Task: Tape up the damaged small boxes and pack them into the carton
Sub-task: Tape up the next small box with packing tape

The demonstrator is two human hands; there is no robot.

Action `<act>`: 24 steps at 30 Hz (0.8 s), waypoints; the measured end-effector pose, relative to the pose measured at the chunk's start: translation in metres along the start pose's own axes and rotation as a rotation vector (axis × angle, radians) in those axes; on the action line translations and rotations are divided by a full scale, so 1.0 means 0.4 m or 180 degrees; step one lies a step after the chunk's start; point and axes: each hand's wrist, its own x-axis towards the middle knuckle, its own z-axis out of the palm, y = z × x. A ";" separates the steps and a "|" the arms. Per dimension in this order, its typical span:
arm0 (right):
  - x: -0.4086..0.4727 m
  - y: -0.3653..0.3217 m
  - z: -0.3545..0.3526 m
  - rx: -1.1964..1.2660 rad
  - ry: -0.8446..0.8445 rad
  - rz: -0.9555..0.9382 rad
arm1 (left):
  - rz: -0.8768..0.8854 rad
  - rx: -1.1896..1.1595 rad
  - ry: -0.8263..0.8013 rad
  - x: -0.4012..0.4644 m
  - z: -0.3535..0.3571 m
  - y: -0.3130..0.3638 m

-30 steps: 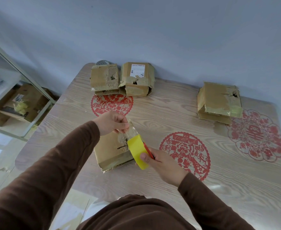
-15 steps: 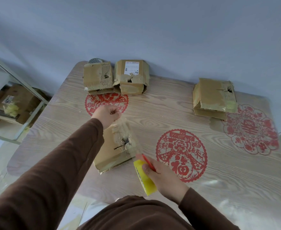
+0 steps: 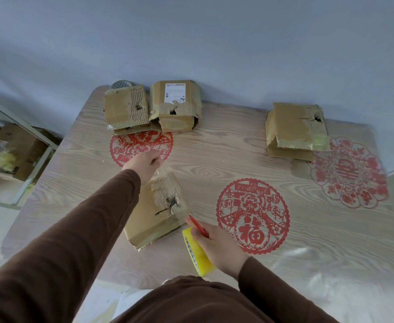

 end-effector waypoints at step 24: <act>0.099 0.080 0.031 -0.0475 -0.0080 -0.0010 | -0.1193 -0.0482 -0.0900 0.070 0.080 -0.008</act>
